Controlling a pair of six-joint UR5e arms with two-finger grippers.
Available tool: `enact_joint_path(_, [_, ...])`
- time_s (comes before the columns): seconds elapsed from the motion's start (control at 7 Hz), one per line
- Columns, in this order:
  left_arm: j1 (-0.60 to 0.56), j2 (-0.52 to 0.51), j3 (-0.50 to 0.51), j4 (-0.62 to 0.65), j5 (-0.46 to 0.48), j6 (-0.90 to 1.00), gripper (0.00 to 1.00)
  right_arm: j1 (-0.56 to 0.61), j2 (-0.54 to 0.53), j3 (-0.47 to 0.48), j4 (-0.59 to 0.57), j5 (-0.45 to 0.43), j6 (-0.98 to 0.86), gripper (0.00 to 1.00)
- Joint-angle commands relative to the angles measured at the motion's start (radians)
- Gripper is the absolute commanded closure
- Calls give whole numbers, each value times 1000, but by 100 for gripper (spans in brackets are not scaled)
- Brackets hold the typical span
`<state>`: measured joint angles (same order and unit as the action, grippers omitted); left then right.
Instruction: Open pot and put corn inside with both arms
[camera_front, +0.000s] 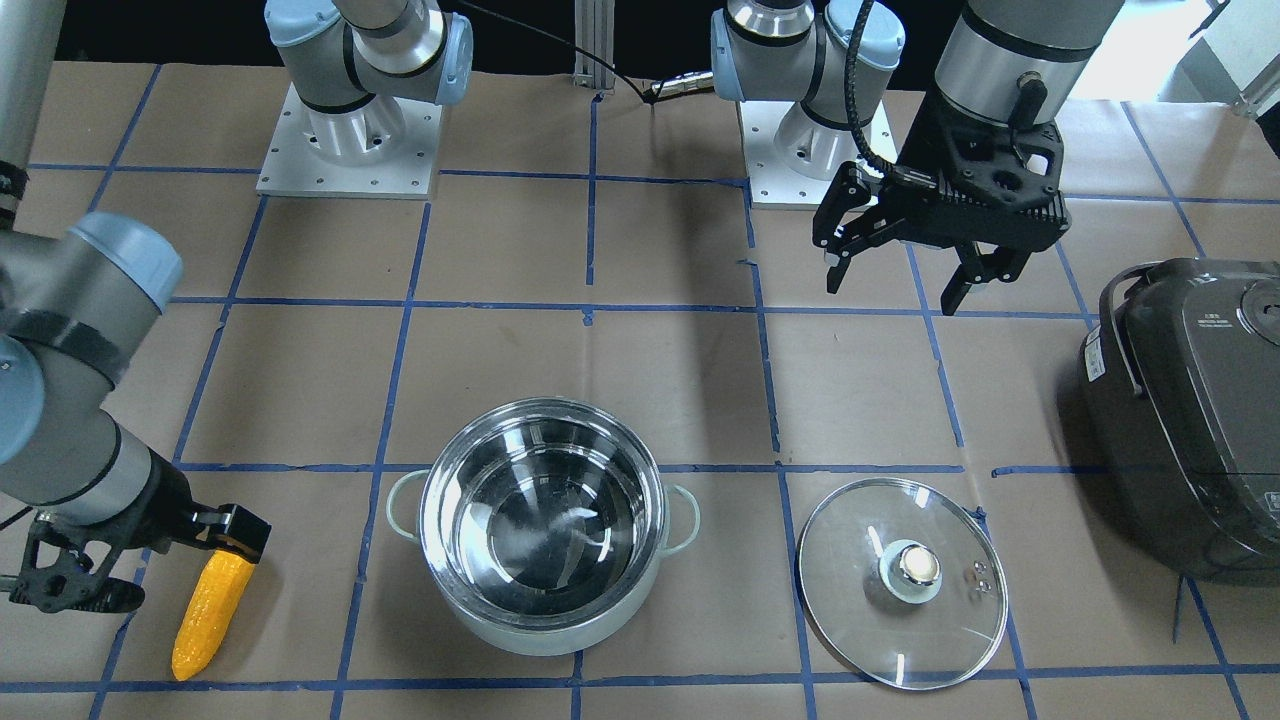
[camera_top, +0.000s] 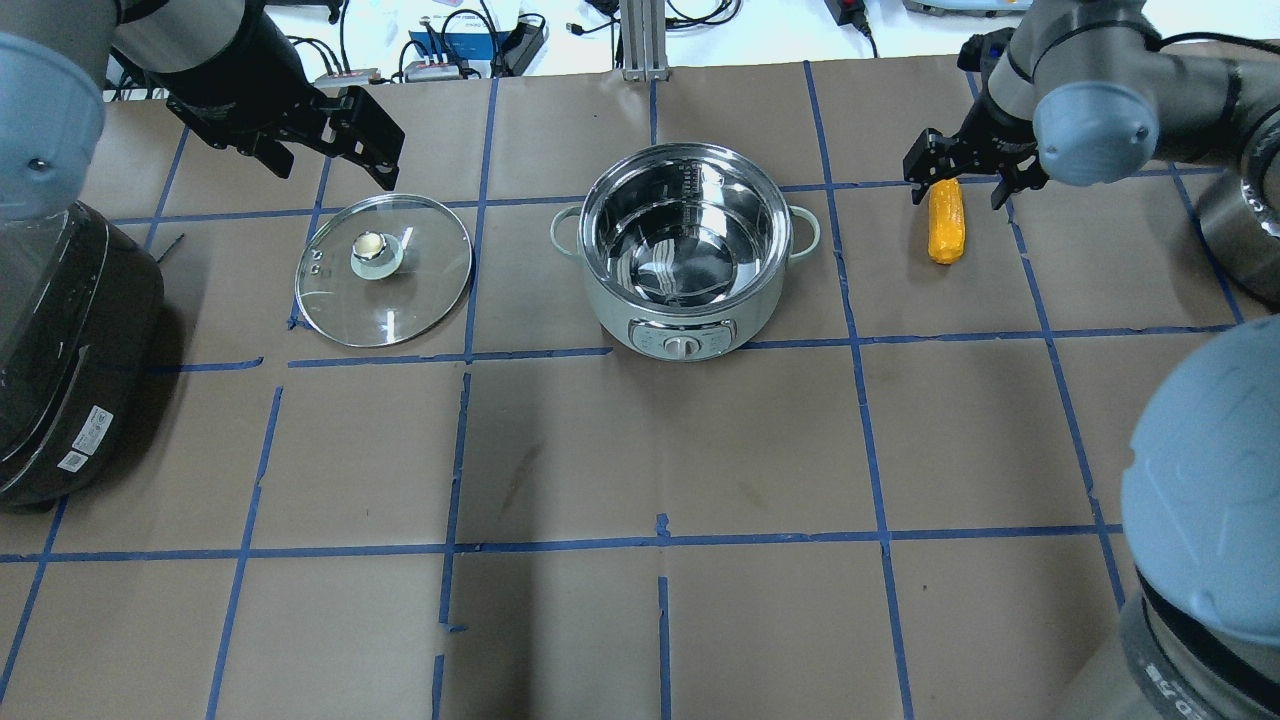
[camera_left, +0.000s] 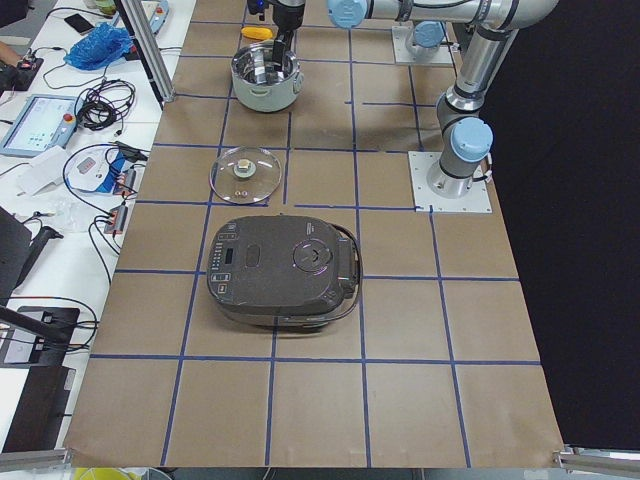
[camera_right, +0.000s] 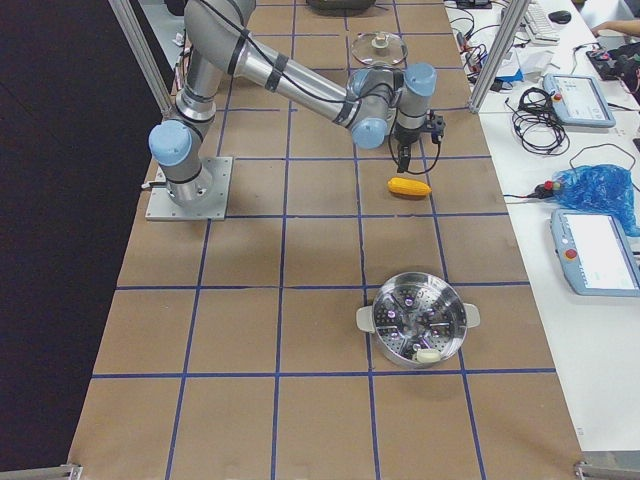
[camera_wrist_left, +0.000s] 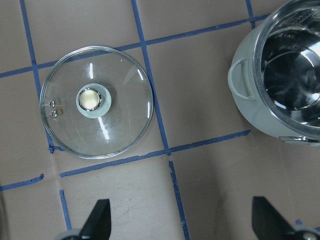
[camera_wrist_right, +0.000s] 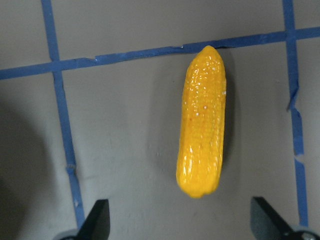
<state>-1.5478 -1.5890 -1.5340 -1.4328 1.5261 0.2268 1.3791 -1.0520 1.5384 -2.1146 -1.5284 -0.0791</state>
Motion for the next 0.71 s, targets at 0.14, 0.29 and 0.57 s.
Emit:
enact_joint_path(0.14, [-3,21,-5,-63,72,2,0,-24,90,29,-116,-12,-20,16])
enact_joint_path(0.29, [2,30,-3,-107,81,0,0,-31,95,29,-120,-12,-21,41])
enact_joint_path(0.57, [11,35,-5,-127,104,-3,0,-31,98,19,-119,-10,-18,88])
